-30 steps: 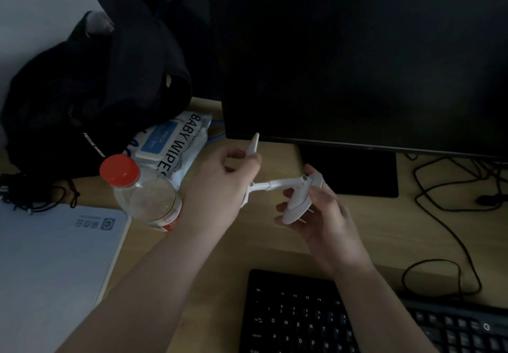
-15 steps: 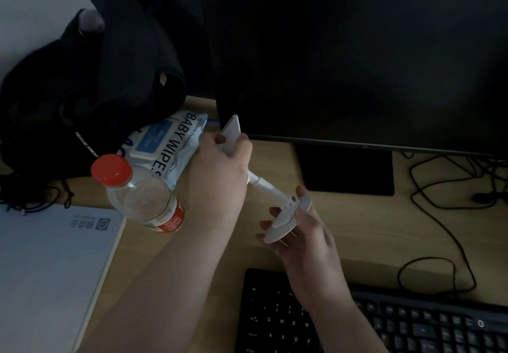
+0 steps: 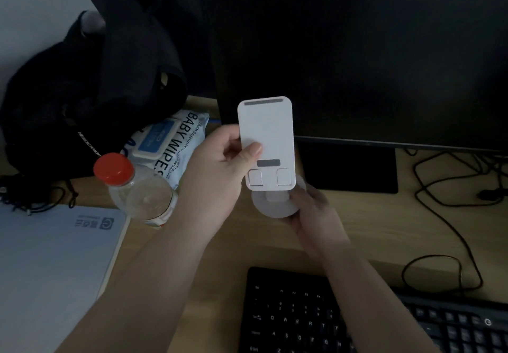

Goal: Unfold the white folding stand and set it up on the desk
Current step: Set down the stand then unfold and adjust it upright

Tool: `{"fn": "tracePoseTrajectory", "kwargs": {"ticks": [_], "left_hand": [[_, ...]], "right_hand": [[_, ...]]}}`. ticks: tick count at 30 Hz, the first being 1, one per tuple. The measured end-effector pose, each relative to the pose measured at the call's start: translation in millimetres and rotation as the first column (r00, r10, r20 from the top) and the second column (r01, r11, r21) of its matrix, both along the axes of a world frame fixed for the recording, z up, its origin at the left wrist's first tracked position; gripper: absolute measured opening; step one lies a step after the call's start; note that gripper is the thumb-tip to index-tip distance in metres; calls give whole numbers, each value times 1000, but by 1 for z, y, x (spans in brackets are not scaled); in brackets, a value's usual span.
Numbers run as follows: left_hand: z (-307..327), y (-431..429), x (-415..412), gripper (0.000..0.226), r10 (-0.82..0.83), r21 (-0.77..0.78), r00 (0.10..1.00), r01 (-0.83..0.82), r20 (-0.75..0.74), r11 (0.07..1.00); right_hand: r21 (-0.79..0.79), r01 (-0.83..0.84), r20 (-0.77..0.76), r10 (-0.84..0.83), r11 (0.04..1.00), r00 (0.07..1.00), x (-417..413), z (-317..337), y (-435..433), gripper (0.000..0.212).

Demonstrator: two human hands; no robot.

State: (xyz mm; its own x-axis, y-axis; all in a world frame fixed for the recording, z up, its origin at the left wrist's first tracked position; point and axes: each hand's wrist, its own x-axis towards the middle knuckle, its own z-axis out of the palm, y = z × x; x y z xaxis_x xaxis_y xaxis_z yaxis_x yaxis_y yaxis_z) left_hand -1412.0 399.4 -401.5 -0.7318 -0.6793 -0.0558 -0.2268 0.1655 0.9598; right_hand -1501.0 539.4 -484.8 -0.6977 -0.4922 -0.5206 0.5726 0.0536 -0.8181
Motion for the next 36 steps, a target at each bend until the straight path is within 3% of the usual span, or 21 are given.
{"fn": "tracePoseTrajectory", "kwargs": {"ticks": [2, 5, 8, 15, 22, 24, 28, 36], "left_hand": [[3, 0, 0, 16, -13, -38, 1000, 14, 11, 999], [0, -1, -1, 15, -30, -73, 999, 31, 27, 997], [-8, -1, -1, 13, -37, -71, 999, 39, 20, 997], [-34, 3, 2, 15, -47, -43, 997, 49, 53, 998], [-40, 5, 1, 13, -36, -12, 998, 37, 59, 999], [-40, 6, 2, 10, -28, 8, 996, 27, 79, 1000], [-38, 8, 3, 29, -63, 49, 991, 57, 115, 997], [-29, 8, -2, 25, -65, 4, 978, 66, 198, 998]], "right_hand": [[112, -17, -104, 29, 994, 994, -6, 2, 0, 18], [252, 58, -298, 20, 966, 954, -16, 5, 5, 29], [194, 101, -382, -20, 976, 924, -23, 13, 11, 23], [139, -69, -390, 119, 988, 913, -22, 20, 16, 21], [80, -161, -290, 178, 984, 940, -11, 13, 20, 30], [16, -164, -231, 163, 986, 959, -8, 14, 20, 29], [-54, -173, -139, 164, 984, 977, -3, 22, 17, 24], [-77, -132, 4, 133, 988, 991, 1, 31, 6, 21]]}}
